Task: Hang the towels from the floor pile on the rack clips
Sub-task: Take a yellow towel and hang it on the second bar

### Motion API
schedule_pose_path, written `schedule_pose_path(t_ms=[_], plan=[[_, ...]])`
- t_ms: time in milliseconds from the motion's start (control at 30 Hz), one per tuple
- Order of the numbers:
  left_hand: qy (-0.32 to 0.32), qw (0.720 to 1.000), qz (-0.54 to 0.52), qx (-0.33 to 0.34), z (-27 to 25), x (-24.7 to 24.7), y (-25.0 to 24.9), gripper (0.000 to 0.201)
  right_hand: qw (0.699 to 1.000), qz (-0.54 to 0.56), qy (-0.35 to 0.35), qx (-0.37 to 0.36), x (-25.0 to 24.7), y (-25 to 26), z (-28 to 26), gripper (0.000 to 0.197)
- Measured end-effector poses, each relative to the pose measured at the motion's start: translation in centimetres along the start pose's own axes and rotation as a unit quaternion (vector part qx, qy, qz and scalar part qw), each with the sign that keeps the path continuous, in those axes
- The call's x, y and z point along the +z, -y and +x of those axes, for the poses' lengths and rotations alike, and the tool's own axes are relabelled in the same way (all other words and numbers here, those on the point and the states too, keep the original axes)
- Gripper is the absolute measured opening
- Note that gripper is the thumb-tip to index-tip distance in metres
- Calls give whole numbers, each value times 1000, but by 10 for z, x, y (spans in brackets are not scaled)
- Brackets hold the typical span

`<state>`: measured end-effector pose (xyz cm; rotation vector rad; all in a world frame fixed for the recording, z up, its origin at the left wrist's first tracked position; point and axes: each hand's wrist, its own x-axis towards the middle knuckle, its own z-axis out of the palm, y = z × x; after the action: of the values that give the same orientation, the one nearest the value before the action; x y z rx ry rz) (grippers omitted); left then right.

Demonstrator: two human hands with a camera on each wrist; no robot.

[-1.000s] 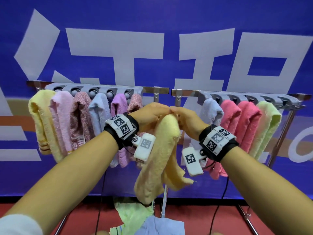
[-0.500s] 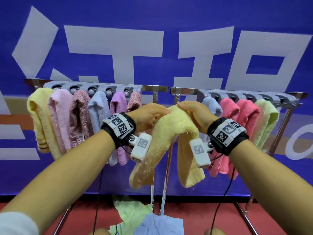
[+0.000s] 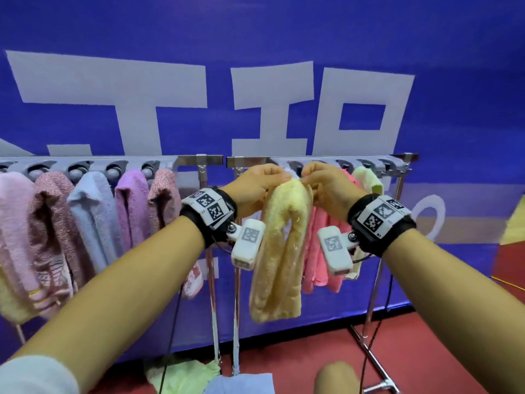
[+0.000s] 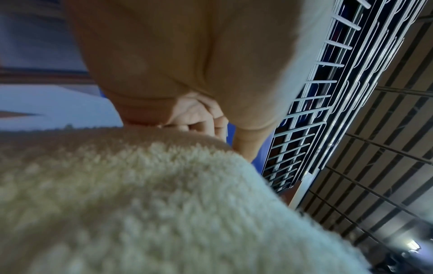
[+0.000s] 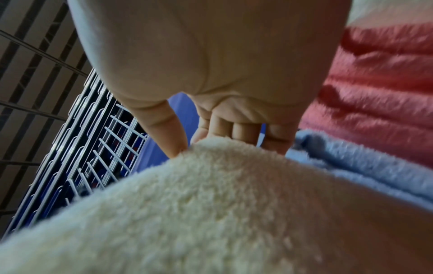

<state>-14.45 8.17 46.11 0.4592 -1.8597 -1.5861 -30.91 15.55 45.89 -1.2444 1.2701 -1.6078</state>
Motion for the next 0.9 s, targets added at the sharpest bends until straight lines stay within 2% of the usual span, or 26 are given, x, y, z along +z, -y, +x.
schedule_pose_path(t_ms=[133,233,433,533,667,800,900], plan=[[18,1000,-8,-2,37,40,10,14,998,3,-60,-13,-47,2,-3,20],[5,1000,-27,5,66,73,20,13,997,-19,-68,-17,-81,1,-5,17],[-11,999,-48,15,117,133,32,18,995,-52,-84,-20,-151,1,9,22],[-14,999,-30,18,136,160,35,19,994,-26,-104,-5,-181,6,14,28],[-27,999,1,30,157,189,39,18,993,-28,-114,-13,-213,9,24,20],[-79,985,105,108,177,211,42,16,989,-34,-142,-2,-246,9,33,23],[-82,965,177,174,185,224,44,12,986,-38,-164,8,-269,10,40,23]])
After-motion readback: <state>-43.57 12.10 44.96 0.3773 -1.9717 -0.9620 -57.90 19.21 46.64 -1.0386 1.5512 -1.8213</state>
